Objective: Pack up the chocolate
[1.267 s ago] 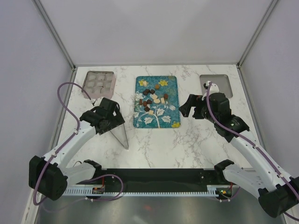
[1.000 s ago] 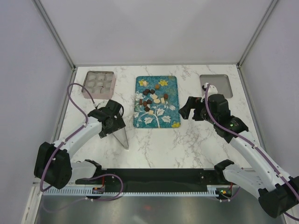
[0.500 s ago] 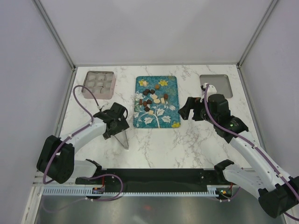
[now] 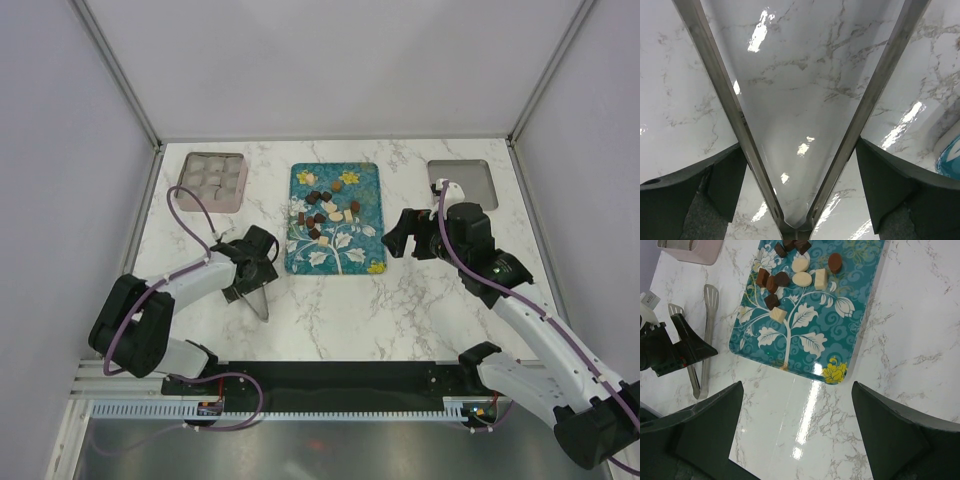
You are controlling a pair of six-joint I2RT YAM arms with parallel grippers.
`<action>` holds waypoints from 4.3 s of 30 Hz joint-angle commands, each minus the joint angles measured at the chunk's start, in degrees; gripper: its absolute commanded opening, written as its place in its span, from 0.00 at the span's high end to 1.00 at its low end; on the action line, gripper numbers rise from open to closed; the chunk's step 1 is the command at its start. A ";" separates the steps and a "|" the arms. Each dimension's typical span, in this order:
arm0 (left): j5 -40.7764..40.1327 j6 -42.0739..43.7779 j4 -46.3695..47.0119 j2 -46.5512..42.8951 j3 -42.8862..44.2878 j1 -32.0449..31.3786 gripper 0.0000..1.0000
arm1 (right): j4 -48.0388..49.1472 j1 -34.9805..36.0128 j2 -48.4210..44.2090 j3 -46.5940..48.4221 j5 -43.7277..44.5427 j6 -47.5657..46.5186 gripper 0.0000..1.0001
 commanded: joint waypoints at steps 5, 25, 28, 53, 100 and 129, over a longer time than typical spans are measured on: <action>-2.39 -3.69 4.18 3.61 -1.75 -0.14 0.08 | 2.02 -0.03 -0.96 -0.44 -0.55 -0.96 0.02; 1.83 3.69 13.94 0.17 -5.80 3.37 0.10 | 2.11 -0.03 -1.49 -0.70 -0.55 -1.05 0.02; 2.62 4.48 14.03 2.90 -4.30 3.73 0.11 | 2.28 -0.03 -1.49 -0.79 -0.55 -1.31 0.02; 2.71 12.04 -5.73 -3.06 6.59 3.29 0.33 | 2.28 0.05 -4.04 0.09 -1.78 0.45 0.03; 7.98 32.87 -9.53 4.65 30.77 -17.98 0.48 | -1.32 -0.03 -3.51 2.90 2.18 -0.34 0.04; 9.04 32.17 -7.94 9.15 29.71 -17.98 0.54 | -1.41 -0.03 -3.95 2.38 3.50 -1.22 0.04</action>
